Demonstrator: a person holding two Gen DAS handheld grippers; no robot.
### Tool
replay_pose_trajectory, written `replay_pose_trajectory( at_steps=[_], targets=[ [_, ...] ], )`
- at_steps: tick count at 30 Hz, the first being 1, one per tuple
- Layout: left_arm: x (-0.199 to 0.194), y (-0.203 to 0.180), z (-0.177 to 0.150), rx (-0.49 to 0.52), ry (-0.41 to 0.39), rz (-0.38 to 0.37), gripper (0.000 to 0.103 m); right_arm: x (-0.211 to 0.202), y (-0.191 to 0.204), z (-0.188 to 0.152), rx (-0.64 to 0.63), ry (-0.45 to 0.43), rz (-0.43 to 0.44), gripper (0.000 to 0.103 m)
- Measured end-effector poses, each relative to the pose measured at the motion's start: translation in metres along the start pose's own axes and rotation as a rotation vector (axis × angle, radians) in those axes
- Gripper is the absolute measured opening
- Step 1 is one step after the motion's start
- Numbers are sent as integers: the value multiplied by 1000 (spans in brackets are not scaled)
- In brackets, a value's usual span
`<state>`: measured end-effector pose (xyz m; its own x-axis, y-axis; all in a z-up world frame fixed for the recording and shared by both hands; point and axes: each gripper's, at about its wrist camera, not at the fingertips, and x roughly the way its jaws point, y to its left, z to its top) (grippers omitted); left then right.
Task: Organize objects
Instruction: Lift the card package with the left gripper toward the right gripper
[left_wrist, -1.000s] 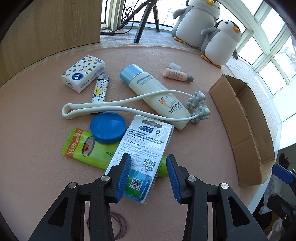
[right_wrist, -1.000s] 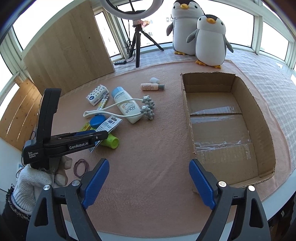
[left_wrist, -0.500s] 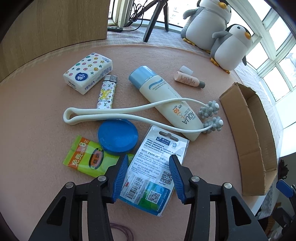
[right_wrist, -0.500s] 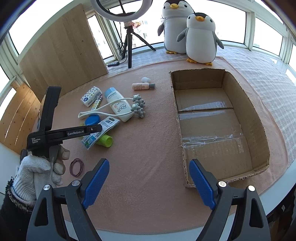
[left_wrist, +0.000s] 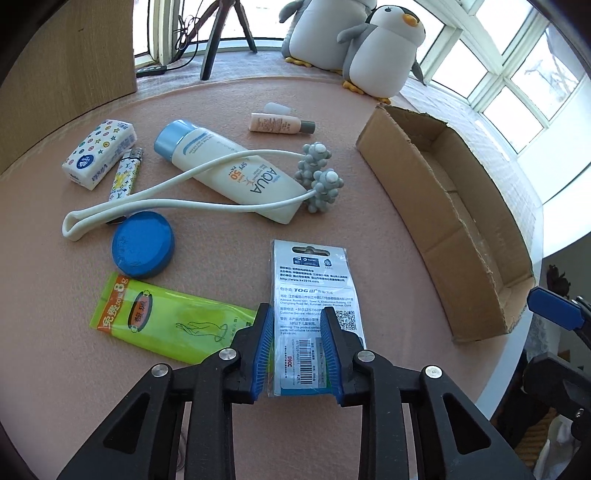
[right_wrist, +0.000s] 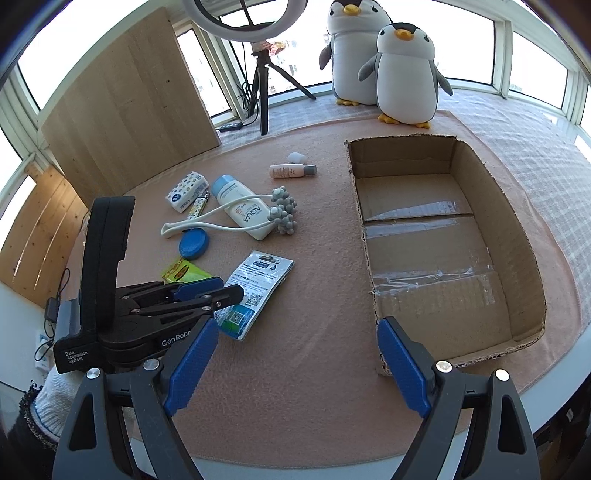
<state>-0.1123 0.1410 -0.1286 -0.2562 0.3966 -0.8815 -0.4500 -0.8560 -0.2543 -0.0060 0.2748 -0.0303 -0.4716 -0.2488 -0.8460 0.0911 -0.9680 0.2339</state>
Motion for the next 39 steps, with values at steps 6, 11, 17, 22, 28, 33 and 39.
replay_pose_trajectory(
  at_steps=[6, 11, 17, 22, 28, 33, 39],
  targets=[
    [1, -26, -11, 56, 37, -75, 31, -1, -13, -3, 47, 13, 23, 86],
    [-3, -36, -23, 76, 39, -108, 50, -2, -24, -10, 83, 42, 65, 86],
    [-16, -18, -35, 36, 13, -101, 50, -3, -29, -20, 97, 55, 68, 86],
    [-37, -3, -49, -4, 11, -133, 50, 0, -30, -24, 105, 69, 70, 86],
    [-31, -3, -60, -2, 47, -162, 50, 9, -26, -29, 107, 97, 83, 86],
    [-22, -2, -53, 2, 38, -125, 50, 15, -20, -34, 100, 121, 100, 86],
    [-11, 17, -39, -26, 27, -57, 50, 25, -15, -37, 97, 144, 112, 85]
  ],
)
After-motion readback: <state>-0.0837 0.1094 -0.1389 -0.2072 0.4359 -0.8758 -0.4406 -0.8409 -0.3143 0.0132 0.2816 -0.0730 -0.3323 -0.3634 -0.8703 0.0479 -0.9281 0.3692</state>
